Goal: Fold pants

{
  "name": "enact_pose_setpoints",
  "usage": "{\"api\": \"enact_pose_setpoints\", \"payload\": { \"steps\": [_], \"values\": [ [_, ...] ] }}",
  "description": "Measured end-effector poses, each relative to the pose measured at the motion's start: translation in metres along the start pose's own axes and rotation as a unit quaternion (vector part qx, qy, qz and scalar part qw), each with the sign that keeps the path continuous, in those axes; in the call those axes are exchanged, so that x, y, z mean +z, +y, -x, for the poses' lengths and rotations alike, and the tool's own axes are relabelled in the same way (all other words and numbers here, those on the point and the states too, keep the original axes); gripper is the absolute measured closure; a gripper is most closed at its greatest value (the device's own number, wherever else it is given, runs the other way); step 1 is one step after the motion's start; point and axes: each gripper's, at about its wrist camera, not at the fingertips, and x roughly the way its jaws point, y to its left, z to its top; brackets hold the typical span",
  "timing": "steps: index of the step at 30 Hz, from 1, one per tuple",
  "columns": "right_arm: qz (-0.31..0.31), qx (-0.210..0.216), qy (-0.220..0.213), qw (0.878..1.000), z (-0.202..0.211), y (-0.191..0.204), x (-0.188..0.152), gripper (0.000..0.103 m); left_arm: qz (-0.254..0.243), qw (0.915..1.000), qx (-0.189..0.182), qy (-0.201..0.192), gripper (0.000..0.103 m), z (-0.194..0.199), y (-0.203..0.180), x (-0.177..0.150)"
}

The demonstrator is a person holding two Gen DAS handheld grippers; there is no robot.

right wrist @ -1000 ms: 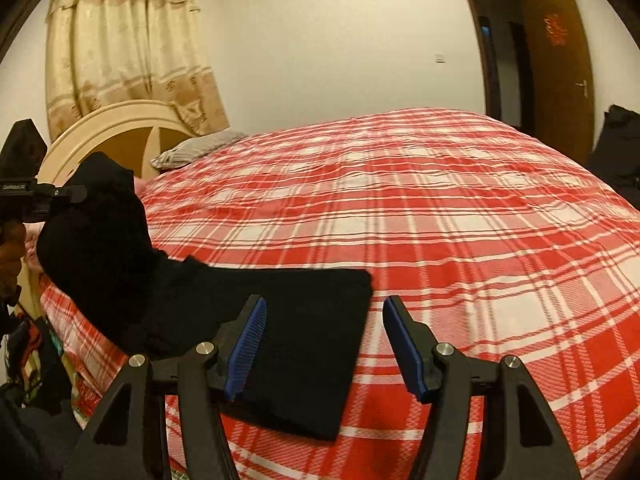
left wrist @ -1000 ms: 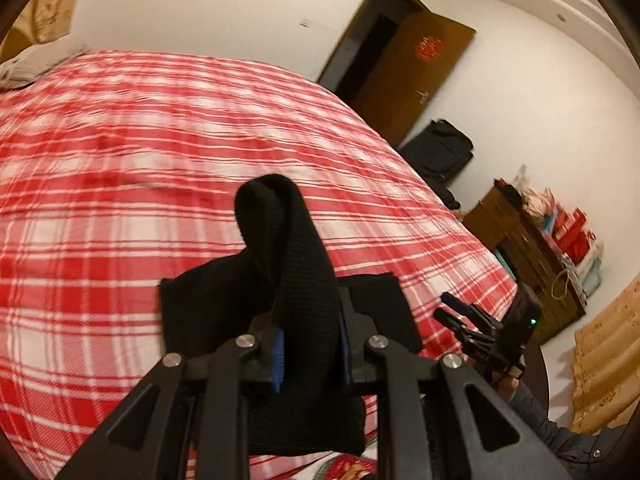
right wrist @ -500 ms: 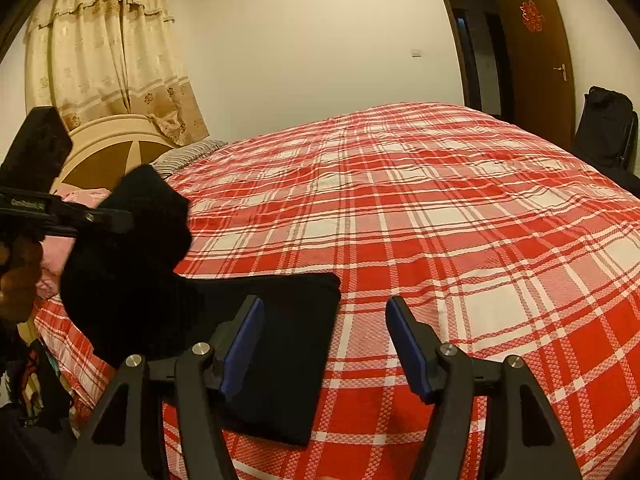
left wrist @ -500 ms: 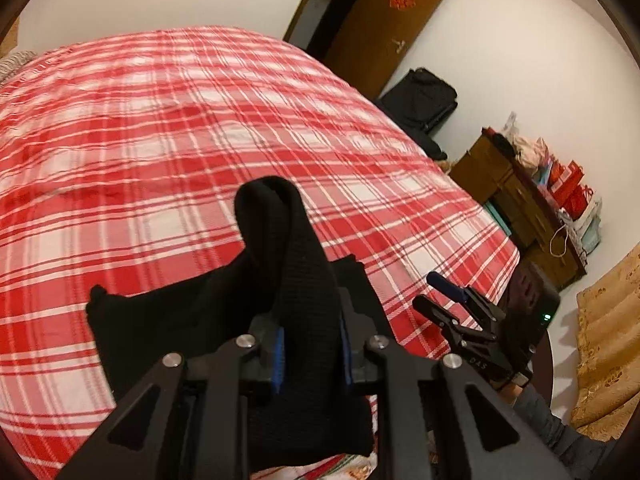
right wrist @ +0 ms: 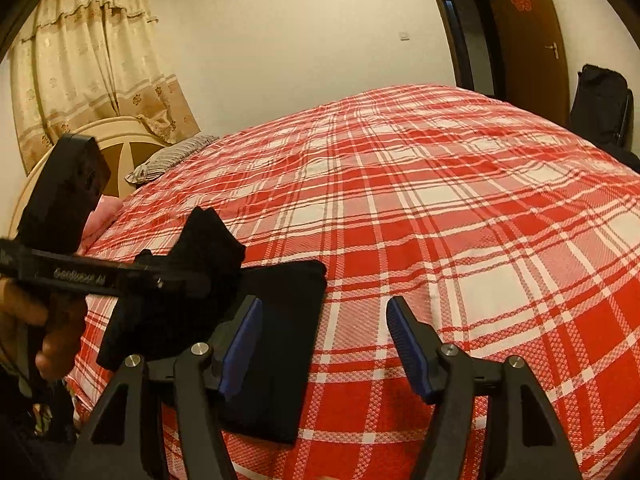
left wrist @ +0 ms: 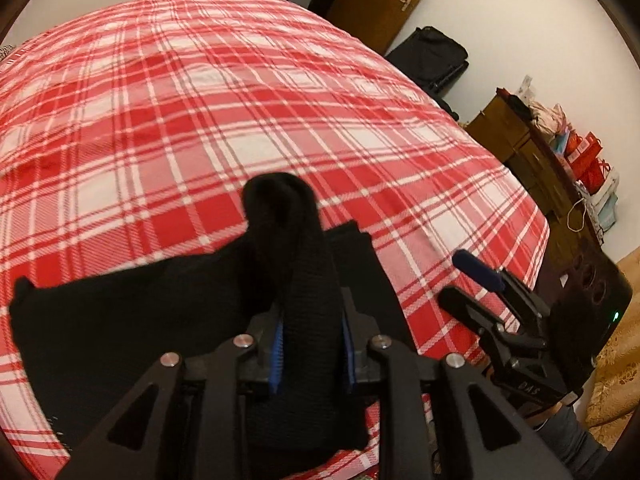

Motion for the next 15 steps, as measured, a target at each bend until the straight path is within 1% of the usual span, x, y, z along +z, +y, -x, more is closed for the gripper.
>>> {"api": "enact_pose_setpoints", "payload": {
  "steps": [2, 5, 7, 8, 9, 11, 13, 14, 15],
  "values": [
    [-0.007, 0.003, 0.001, 1.0, -0.001, -0.003, 0.0, 0.037, 0.0, 0.9999, -0.01, -0.001, 0.073, -0.001, -0.005, -0.001],
    [-0.018, 0.005, 0.0, 1.0, 0.0, -0.006, 0.0, 0.037, -0.018, 0.999, -0.032, -0.025, 0.071, 0.015, -0.019, -0.007],
    [-0.028, 0.017, -0.002, 0.999, 0.002, -0.007, 0.0, 0.037, -0.029, 0.9979, -0.031, -0.048, 0.061, 0.029, -0.022, -0.009],
    [-0.03, 0.022, -0.002, 0.999, 0.002, -0.007, 0.001, 0.037, -0.032, 0.9973, -0.028, -0.059, 0.053, 0.036, -0.02, -0.011],
    [-0.032, 0.031, -0.004, 0.999, 0.004, -0.005, 0.002, 0.037, -0.033, 0.9968, -0.023, -0.07, 0.048, 0.042, -0.016, -0.013],
    [-0.029, 0.049, -0.006, 0.998, 0.007, 0.002, 0.002, 0.037, -0.025, 0.996, -0.003, -0.086, 0.047, 0.051, -0.002, -0.019],
    [-0.018, 0.073, -0.003, 0.997, 0.009, 0.014, 0.002, 0.037, -0.015, 0.9943, 0.027, -0.102, 0.047, 0.058, 0.018, -0.026],
    [-0.015, 0.085, 0.002, 0.996, 0.009, 0.021, 0.001, 0.037, -0.014, 0.9927, 0.049, -0.109, 0.046, 0.06, 0.027, -0.03],
    [-0.011, 0.097, 0.012, 0.995, 0.006, 0.028, 0.0, 0.037, -0.01, 0.9901, 0.077, -0.116, 0.043, 0.062, 0.038, -0.034]
  ]
}}
